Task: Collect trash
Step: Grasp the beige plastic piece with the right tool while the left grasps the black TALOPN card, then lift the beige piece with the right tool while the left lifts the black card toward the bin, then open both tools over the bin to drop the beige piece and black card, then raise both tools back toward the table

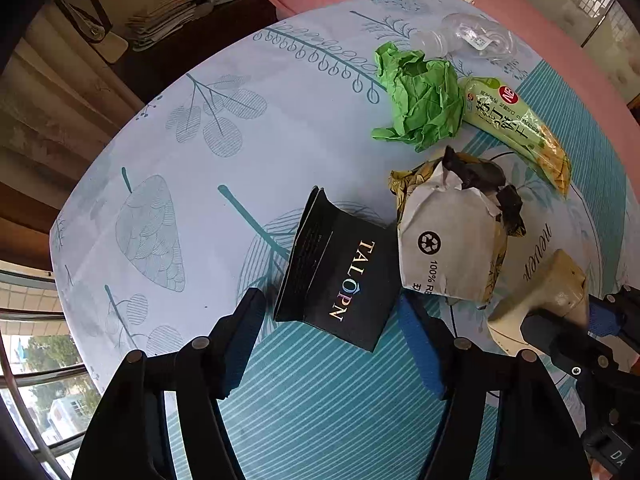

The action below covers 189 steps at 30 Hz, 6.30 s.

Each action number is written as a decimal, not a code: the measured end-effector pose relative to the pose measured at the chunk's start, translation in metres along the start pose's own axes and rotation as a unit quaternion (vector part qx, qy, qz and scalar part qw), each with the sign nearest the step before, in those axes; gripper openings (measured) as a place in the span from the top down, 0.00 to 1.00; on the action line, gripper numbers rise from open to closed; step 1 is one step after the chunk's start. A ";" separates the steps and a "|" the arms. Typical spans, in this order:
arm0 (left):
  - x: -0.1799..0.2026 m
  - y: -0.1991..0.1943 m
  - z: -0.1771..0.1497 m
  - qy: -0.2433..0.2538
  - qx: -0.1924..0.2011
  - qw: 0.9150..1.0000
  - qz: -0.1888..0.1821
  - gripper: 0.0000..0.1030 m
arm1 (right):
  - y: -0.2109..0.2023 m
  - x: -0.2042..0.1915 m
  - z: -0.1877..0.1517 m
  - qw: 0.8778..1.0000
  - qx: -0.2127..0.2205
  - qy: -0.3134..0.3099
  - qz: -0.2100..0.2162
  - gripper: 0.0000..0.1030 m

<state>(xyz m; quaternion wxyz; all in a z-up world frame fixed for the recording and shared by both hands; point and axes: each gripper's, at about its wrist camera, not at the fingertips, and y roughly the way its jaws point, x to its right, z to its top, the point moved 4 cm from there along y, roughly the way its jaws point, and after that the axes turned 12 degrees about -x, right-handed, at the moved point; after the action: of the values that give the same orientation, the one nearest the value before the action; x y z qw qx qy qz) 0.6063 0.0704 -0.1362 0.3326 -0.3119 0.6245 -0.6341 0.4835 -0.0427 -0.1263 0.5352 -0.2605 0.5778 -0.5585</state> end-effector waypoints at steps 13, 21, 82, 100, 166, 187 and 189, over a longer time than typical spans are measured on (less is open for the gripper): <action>-0.003 -0.015 -0.026 -0.038 0.005 0.999 -0.026 0.55 | -0.011 0.010 -0.013 1.000 -0.006 0.000 0.012 0.79; 0.037 -0.037 -0.101 -0.082 0.013 0.996 -0.044 0.55 | -0.040 0.019 -0.051 1.000 -0.004 -0.019 0.023 0.79; 0.466 0.101 -0.418 -0.168 0.009 0.981 -0.097 0.55 | -0.073 0.312 -0.473 0.990 -0.124 -0.072 -0.010 0.78; 0.448 0.233 -0.399 -0.178 -0.020 0.980 -0.088 0.17 | 0.044 0.370 -0.486 0.989 -0.142 -0.024 -0.032 0.78; 0.380 -0.166 -0.462 -0.237 0.144 0.960 0.033 0.20 | -0.240 0.263 -0.426 0.994 -0.046 -0.101 0.006 0.52; 0.246 -0.283 -0.370 -0.280 0.223 0.928 0.101 0.20 | -0.334 0.180 -0.272 0.974 0.094 -0.206 -0.012 0.52; 0.223 -0.284 -0.346 -0.274 0.224 0.930 0.097 0.20 | -0.332 0.171 -0.246 0.974 0.099 -0.203 -0.012 0.52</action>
<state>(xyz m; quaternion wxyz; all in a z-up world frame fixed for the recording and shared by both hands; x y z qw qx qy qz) 0.1867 0.0914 0.1345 0.6118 -0.3289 0.3785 -0.6118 0.1113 -0.1860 0.0760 0.6579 -0.3206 0.3958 -0.5548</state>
